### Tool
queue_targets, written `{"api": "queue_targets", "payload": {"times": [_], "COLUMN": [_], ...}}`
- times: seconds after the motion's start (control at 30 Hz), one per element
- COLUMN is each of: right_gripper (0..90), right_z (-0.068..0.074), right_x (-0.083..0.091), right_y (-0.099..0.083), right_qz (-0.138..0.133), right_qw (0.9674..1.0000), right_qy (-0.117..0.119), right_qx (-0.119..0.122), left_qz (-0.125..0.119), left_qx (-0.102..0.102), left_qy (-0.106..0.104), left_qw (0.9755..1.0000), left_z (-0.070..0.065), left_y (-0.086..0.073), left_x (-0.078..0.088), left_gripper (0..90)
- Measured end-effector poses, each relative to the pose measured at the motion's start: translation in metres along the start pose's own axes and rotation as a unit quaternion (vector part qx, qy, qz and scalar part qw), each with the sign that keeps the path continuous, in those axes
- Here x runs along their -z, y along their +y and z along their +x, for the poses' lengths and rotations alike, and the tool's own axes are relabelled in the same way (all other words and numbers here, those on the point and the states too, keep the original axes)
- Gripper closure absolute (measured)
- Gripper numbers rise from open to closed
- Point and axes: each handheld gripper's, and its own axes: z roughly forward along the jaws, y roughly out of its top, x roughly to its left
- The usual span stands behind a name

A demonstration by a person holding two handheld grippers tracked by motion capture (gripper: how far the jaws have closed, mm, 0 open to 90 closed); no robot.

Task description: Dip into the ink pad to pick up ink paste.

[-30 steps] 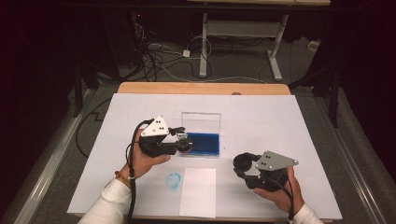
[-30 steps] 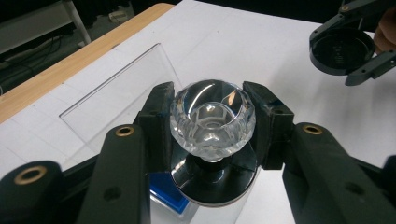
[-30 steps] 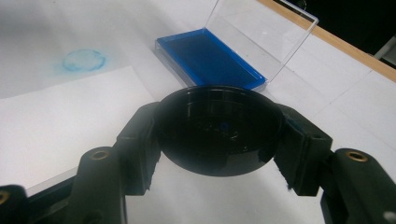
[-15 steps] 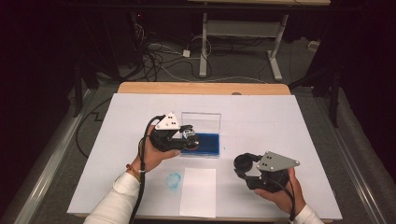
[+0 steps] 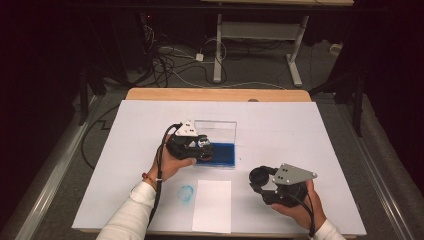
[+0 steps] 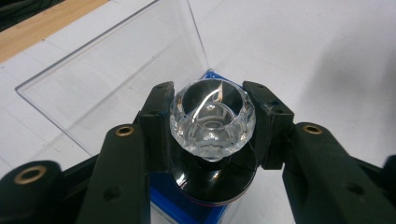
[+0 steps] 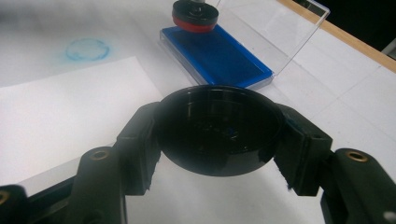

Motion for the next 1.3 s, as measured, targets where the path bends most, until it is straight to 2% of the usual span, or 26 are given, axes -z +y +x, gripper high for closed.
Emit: {"api": "queue_targets", "payload": {"times": [0.3, 0.37, 0.6, 0.8, 0.83, 1.0, 1.13, 1.3], "right_gripper": [38.6, 38.6, 38.7, 38.7, 38.6, 38.6, 38.6, 38.6], "right_z": [0.001, 0.001, 0.001, 0.001, 0.002, 0.003, 0.004, 0.005], "right_x": [0.002, 0.002, 0.003, 0.004, 0.004, 0.004, 0.003, 0.003], "right_y": [-0.001, -0.001, -0.002, -0.002, -0.002, -0.003, -0.003, -0.003], "right_qz": [0.000, 0.001, 0.002, 0.003, 0.003, 0.006, 0.009, 0.011], "right_qw": [1.0000, 1.0000, 1.0000, 1.0000, 1.0000, 1.0000, 0.9999, 0.9999], "right_qy": [0.000, -0.001, 0.002, 0.002, 0.002, 0.004, 0.006, 0.007], "right_qx": [0.001, -0.001, 0.000, 0.002, 0.001, 0.002, 0.004, 0.005], "left_qz": [0.002, 0.010, 0.011, 0.014, 0.017, 0.020, 0.018, 0.018], "left_qx": [0.019, 0.015, 0.021, 0.005, -0.005, -0.015, -0.016, -0.013], "left_qy": [-0.001, 0.008, 0.007, 0.012, 0.015, 0.019, 0.023, 0.018], "left_qw": [0.9998, 0.9998, 0.9997, 0.9998, 0.9997, 0.9995, 0.9994, 0.9996], "left_z": [0.006, 0.006, 0.009, 0.006, 0.004, 0.002, 0.001, 0.002], "left_y": [-0.007, -0.007, -0.010, -0.009, -0.009, -0.012, -0.012, -0.014], "left_x": [-0.013, -0.016, -0.021, -0.023, -0.024, -0.022, -0.023, -0.022], "left_gripper": [54.5, 54.5, 54.5, 54.5, 54.5, 54.4, 54.4, 54.4]}}
